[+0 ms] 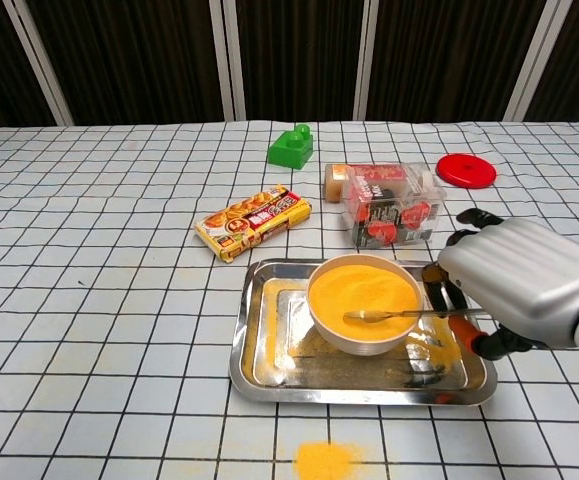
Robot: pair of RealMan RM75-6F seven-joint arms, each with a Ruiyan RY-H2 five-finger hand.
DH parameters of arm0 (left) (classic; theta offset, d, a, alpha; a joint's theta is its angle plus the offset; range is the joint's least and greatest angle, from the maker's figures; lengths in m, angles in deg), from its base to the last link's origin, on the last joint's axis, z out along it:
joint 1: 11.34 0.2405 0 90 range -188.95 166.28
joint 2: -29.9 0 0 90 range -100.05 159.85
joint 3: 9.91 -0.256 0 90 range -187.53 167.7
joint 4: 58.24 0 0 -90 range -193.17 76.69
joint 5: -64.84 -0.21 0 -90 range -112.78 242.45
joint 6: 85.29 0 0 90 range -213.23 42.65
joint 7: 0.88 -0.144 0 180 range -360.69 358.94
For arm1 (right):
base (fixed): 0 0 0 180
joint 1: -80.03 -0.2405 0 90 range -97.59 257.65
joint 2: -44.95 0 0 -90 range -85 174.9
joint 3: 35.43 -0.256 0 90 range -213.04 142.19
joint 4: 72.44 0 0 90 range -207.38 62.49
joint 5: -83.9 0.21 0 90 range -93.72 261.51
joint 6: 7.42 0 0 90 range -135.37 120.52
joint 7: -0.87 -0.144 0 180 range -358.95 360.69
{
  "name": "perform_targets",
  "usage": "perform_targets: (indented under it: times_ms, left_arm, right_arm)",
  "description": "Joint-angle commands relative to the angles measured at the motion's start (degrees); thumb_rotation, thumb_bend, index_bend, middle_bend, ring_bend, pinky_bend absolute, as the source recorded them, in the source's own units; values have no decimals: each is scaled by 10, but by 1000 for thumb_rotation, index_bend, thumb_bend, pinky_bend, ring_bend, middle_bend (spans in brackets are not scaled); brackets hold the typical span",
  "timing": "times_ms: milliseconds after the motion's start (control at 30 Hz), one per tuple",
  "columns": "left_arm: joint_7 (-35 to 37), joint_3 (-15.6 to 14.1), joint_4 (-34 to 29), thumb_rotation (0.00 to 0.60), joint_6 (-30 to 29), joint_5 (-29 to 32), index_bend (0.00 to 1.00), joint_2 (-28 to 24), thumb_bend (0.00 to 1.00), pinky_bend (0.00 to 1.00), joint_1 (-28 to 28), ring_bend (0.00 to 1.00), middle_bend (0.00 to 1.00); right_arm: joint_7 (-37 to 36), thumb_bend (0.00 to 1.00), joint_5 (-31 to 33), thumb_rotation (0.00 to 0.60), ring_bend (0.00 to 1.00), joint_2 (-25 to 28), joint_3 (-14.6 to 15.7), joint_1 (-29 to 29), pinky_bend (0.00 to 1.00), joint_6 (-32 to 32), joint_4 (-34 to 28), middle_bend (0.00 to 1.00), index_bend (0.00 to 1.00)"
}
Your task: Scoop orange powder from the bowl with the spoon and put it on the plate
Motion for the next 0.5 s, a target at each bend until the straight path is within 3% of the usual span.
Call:
perform_targets:
  times_ms: [33, 267, 500]
  left_arm:
    - [0, 0, 0, 600, 0, 0, 0, 0, 5, 0, 0, 0, 0]
    - [0, 0, 0, 600, 0, 0, 0, 0, 5, 0, 0, 0, 0]
    - [0, 0, 0, 600, 0, 0, 0, 0, 5, 0, 0, 0, 0]
  right_arm:
    - [1, 578, -1, 600, 228, 0, 0, 1, 0, 0, 0, 525, 524]
    - [3, 594, -1, 600, 235, 1, 1, 3, 0, 1, 1, 539, 543]
    - [3, 676, -2, 600, 245, 0, 0, 4, 0, 2, 2, 555, 566]
